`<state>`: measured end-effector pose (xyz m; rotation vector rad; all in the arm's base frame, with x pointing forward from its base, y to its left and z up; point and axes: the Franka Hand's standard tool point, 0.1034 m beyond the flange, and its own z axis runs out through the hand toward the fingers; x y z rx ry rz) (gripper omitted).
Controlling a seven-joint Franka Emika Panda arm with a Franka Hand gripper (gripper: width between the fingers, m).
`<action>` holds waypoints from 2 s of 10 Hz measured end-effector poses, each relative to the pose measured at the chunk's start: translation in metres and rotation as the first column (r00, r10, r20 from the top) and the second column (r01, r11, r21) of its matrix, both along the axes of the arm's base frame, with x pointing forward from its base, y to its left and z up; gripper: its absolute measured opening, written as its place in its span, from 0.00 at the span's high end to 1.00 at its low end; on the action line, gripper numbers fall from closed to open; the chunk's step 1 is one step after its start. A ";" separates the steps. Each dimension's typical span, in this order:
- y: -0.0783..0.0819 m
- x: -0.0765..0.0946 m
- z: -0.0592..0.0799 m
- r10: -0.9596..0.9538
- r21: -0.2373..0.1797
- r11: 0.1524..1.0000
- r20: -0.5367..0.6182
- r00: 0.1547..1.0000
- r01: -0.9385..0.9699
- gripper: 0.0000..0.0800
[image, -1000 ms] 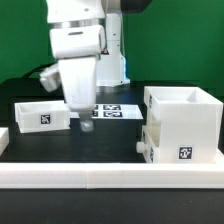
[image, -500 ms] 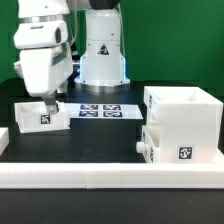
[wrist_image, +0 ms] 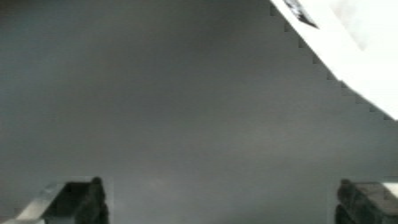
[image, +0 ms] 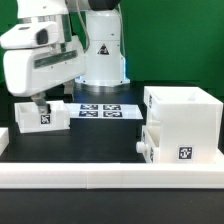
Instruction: Assemble drawer
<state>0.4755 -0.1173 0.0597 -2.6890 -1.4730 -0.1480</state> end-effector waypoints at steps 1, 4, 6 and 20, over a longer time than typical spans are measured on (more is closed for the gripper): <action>-0.001 -0.010 -0.003 -0.105 0.000 0.994 -0.010 0.994 0.105 0.19; 0.000 -0.026 -0.005 -0.311 -0.001 0.950 -0.048 0.949 0.311 0.19; 0.002 -0.025 -0.005 -0.436 0.002 0.899 -0.063 0.898 0.437 0.19; -0.010 -0.072 -0.017 -0.536 -0.013 0.844 0.004 0.844 0.536 0.19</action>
Offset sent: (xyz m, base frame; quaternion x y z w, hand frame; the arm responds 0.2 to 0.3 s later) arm -0.0233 -0.0074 0.0006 -0.0137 -0.0144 0.1651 0.9861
